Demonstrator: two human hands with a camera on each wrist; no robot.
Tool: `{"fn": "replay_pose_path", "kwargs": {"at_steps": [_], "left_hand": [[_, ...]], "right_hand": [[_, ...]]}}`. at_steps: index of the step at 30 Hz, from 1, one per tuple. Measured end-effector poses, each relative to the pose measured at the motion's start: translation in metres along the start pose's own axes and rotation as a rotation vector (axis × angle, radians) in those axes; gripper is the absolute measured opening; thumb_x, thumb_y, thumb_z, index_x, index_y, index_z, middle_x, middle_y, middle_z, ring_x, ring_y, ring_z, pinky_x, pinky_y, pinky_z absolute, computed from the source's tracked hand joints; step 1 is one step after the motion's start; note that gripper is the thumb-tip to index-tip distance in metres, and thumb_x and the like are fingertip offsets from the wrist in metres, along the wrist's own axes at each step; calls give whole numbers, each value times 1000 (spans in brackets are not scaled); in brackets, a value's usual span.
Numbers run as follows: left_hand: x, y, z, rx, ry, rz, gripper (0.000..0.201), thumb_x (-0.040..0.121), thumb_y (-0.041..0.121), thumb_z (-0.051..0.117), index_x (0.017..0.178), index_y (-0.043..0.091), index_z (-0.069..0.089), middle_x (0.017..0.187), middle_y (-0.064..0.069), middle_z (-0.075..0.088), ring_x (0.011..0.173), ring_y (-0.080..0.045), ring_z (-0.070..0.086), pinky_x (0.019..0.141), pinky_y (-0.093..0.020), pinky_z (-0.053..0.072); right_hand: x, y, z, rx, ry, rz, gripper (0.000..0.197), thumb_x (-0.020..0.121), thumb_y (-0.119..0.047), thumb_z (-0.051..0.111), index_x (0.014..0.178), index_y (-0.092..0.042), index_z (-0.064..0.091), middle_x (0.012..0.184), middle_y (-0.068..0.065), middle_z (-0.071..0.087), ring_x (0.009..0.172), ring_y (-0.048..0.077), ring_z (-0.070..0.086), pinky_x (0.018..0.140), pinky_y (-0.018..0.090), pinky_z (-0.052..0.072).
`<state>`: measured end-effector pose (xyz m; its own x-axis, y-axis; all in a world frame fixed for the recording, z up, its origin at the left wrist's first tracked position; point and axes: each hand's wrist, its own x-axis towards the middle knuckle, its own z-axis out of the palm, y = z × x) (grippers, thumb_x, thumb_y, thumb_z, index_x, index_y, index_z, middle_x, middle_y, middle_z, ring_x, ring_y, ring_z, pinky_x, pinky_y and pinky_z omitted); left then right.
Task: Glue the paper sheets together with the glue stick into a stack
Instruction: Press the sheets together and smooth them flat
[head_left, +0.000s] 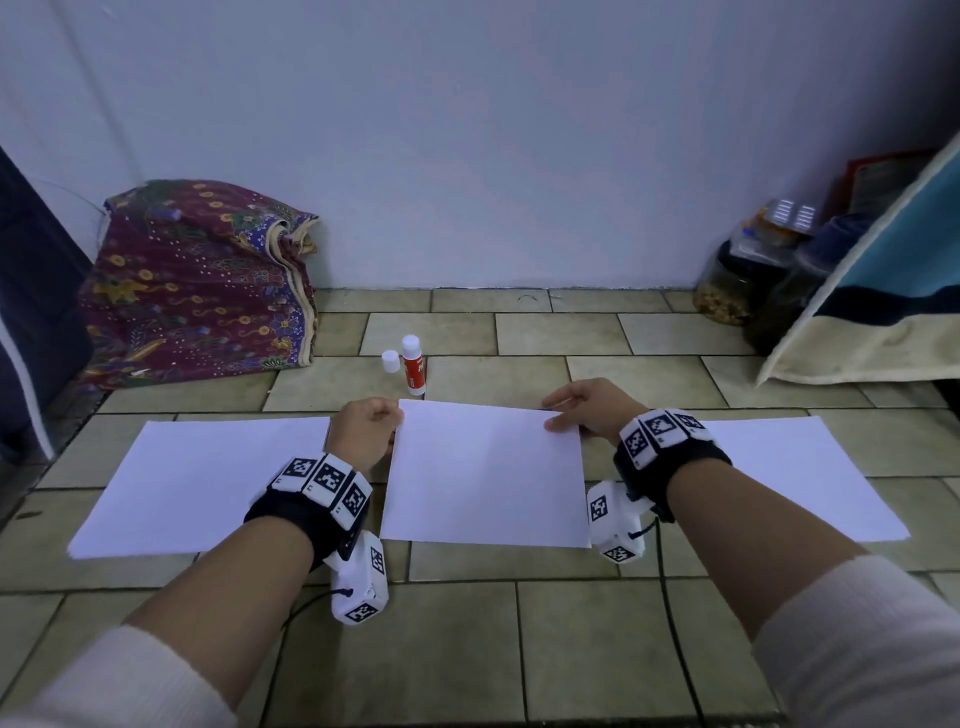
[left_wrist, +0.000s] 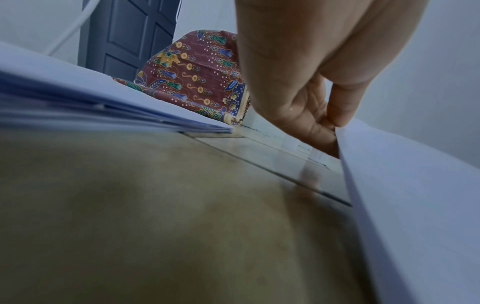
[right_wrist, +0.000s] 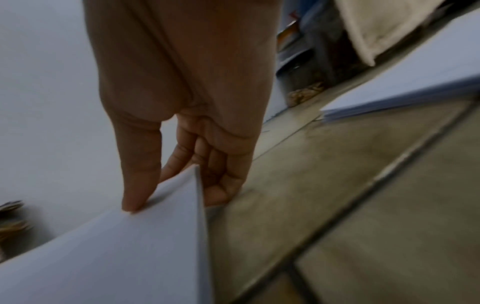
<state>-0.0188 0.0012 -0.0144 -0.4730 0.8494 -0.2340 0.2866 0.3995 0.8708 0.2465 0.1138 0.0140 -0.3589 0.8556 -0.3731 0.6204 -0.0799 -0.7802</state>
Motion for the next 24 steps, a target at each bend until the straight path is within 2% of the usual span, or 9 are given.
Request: {"fn": "replay_pose_path", "kwargs": {"at_steps": [2,4,6,7,10,13,18,21,24], "left_hand": [[0,1,0,10,8,2,18,96,13,54,106,8,68,97,-7,69,97,-30,66,89,-43,54],[0,2,1,12,4,2,17,96,12,54,105,8,67,98,-8,68,97,-30,65,89,-43,54],[0,2,2,11,-5,1,14,96,13,54,101,10,67,98,-8,68,97,-31,65,89,-45,54],[0,1,2,9,-11,-1,13,96,13,54,100,11,66,99,-8,68,97,-31,65,89,-45,54],[0,1,2,-3,-12,-4,12,97,12,53,98,12,66,101,-10,68,98,-30,65,88,-42,55],[-1,1,2,-16,-3,-6,16,96,11,54,105,7,67,105,-11,68,99,-29,64,86,-39,54],[-1,-1,0,-58,34,-15,14,93,8,59,104,5,68,105,-11,68,101,-30,64,92,-43,53],[0,-1,0,-96,49,-17,7,90,5,63,93,10,66,100,-12,69,97,-30,66,91,-44,54],[-1,-1,0,-113,48,-14,7,89,3,64,94,8,67,99,-15,70,90,-29,67,88,-43,55]], "right_hand": [[-3,8,-3,136,20,37,33,76,7,73,106,-5,67,80,6,66,77,21,64,83,32,55],[-6,14,-5,188,41,45,36,74,10,73,108,-1,66,64,1,61,63,17,62,72,28,56],[-7,16,-7,182,60,35,36,74,10,74,107,-2,65,63,1,56,60,14,59,64,22,53],[-8,16,-8,178,66,28,37,73,10,74,107,-2,65,65,2,54,62,14,59,64,22,53],[-6,18,-8,190,82,-1,41,72,10,75,110,-1,64,68,4,54,69,19,60,79,31,56],[-3,20,-8,190,106,-32,40,68,7,79,103,-7,66,70,4,57,79,24,60,92,40,52],[-4,22,-6,228,115,-47,42,68,8,79,105,-6,65,72,8,57,80,23,58,90,36,51],[-6,24,-6,247,108,-65,38,67,8,79,94,-15,66,82,16,60,83,25,60,93,41,51],[-6,25,-7,258,121,-62,38,66,8,80,90,-18,66,83,14,63,84,26,63,95,41,52]]}}
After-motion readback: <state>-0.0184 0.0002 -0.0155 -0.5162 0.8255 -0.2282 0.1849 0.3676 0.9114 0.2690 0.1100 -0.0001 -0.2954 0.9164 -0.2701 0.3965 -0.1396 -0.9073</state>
